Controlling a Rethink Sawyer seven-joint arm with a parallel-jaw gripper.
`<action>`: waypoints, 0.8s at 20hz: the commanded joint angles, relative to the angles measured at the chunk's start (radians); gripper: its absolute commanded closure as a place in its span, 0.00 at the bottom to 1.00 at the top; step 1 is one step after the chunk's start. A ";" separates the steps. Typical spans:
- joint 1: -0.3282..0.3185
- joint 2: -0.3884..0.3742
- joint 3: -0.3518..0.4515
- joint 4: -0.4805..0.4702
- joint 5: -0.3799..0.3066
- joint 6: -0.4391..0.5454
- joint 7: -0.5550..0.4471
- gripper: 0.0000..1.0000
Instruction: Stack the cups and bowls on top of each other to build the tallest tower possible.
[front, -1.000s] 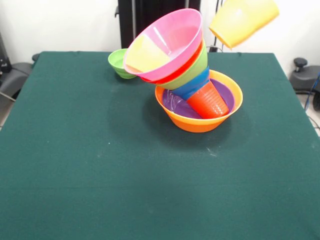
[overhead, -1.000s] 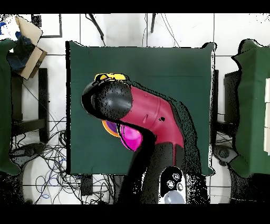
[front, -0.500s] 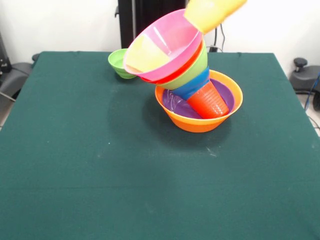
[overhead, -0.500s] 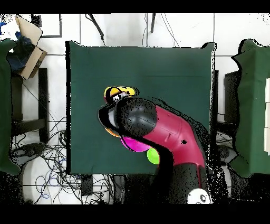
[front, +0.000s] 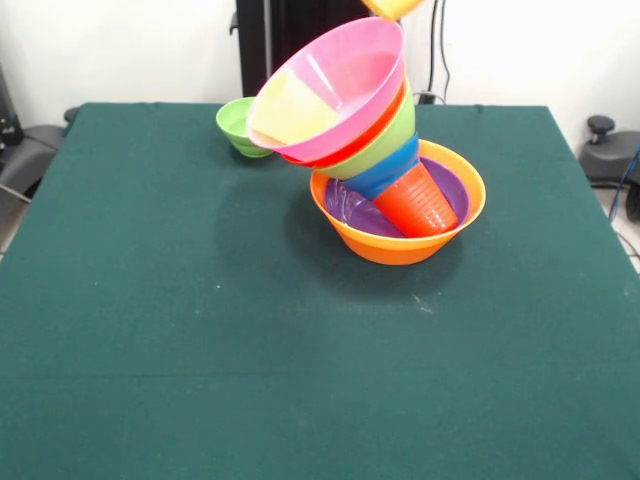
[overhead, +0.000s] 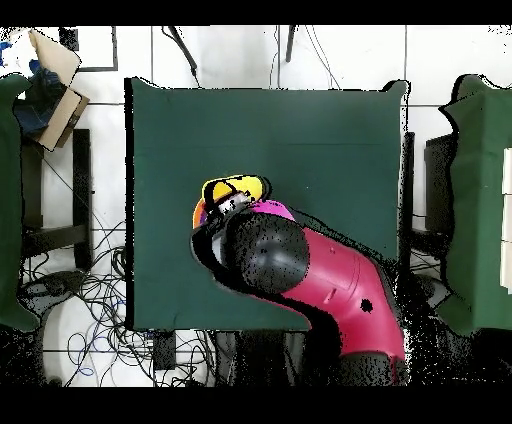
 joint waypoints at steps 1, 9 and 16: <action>-0.036 -0.081 0.092 0.175 -0.058 0.011 -0.320 1.00; -0.074 -0.080 0.111 0.247 -0.083 -0.086 -0.345 1.00; -0.115 -0.035 0.168 0.295 -0.103 -0.207 -0.329 1.00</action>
